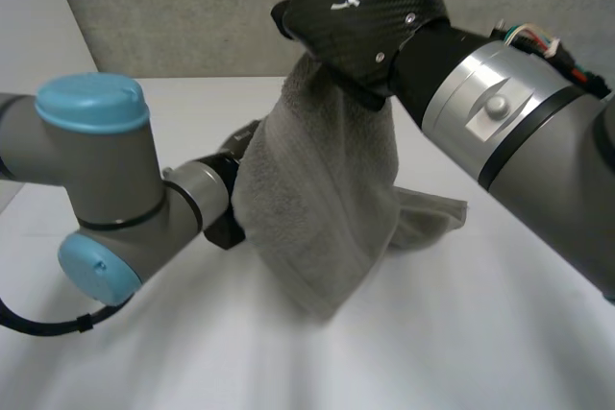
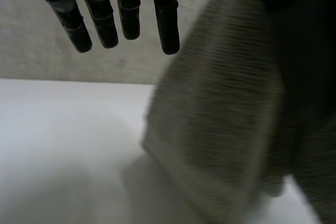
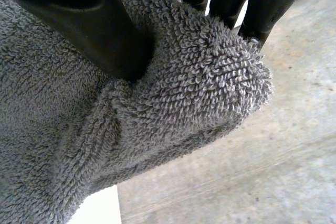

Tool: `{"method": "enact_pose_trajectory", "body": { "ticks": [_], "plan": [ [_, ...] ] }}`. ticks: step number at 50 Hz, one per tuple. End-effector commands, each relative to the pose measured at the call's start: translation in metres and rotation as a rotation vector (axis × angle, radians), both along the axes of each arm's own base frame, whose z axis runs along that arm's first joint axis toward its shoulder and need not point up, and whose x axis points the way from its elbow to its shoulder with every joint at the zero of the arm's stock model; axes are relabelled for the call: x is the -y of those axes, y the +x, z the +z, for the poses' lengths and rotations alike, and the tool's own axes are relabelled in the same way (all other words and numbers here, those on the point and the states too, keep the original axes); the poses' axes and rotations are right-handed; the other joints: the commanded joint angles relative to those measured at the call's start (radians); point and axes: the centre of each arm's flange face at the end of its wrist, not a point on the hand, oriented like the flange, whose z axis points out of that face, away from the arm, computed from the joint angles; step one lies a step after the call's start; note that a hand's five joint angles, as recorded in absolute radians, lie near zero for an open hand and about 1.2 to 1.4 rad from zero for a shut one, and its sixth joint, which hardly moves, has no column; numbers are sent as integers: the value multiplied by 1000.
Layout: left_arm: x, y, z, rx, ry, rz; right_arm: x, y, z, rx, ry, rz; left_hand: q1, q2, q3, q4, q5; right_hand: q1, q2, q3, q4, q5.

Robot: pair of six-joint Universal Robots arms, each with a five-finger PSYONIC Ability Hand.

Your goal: Fold the towel.

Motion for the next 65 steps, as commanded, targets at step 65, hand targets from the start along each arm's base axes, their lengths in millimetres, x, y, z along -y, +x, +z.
{"method": "enact_pose_trajectory", "body": {
  "ticks": [65],
  "plan": [
    [61, 34, 132, 70, -574, 137, 98, 1, -12, -23, -440, -149, 1106, 1107, 1114, 1107, 1148, 69, 87, 68, 53, 69]
  ]
}}
